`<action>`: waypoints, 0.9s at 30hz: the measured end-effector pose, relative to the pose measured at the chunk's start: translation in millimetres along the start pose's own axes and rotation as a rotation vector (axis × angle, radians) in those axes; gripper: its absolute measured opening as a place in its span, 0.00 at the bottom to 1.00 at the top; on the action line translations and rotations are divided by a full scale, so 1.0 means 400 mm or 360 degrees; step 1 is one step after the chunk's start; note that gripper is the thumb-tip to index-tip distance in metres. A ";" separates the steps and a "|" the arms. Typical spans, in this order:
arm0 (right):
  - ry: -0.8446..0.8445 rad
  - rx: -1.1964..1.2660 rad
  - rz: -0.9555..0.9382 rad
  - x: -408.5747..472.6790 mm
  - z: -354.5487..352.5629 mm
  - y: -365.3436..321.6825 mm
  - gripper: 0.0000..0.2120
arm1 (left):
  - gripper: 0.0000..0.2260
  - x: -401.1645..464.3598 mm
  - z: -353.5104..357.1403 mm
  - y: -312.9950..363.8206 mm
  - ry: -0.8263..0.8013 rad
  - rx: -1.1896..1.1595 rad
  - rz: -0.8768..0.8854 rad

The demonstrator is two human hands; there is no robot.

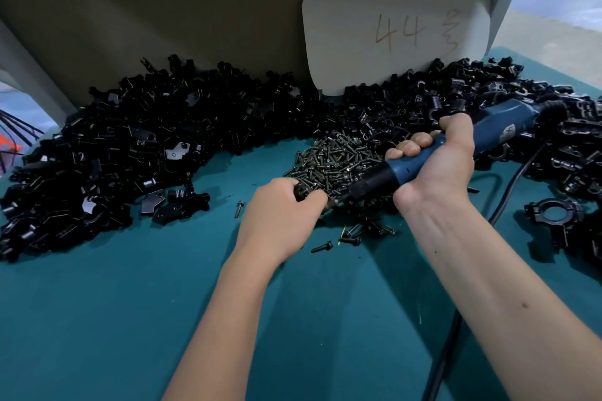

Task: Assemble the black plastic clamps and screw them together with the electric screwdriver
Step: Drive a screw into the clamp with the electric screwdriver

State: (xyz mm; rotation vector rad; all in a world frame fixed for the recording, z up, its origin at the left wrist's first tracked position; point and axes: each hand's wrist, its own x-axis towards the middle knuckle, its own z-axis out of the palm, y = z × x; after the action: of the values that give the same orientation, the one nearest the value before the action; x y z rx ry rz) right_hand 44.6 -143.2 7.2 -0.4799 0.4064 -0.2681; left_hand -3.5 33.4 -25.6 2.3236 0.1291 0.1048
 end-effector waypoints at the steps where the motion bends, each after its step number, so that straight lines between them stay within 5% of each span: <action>1: 0.0020 0.0013 0.0003 0.002 -0.001 -0.001 0.13 | 0.14 0.001 0.000 -0.001 0.0038 0.0042 0.0049; 8: -0.0039 0.0141 0.0036 -0.011 -0.002 0.016 0.16 | 0.14 0.000 -0.015 -0.013 0.0390 0.0281 0.0213; 14: -0.0223 -0.0016 -0.0234 -0.026 0.020 -0.003 0.17 | 0.17 0.018 -0.022 -0.057 0.0322 0.0136 0.0154; 27: -0.0062 0.0234 0.0007 -0.011 0.010 -0.008 0.18 | 0.15 0.014 -0.020 -0.069 0.0189 0.0031 0.0421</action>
State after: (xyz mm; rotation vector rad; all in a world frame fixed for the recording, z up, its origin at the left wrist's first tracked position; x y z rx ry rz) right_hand 42.0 -143.1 13.3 -0.3394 0.3468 -0.2819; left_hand -0.5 58.7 -40.1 2.3434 -0.1193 0.3756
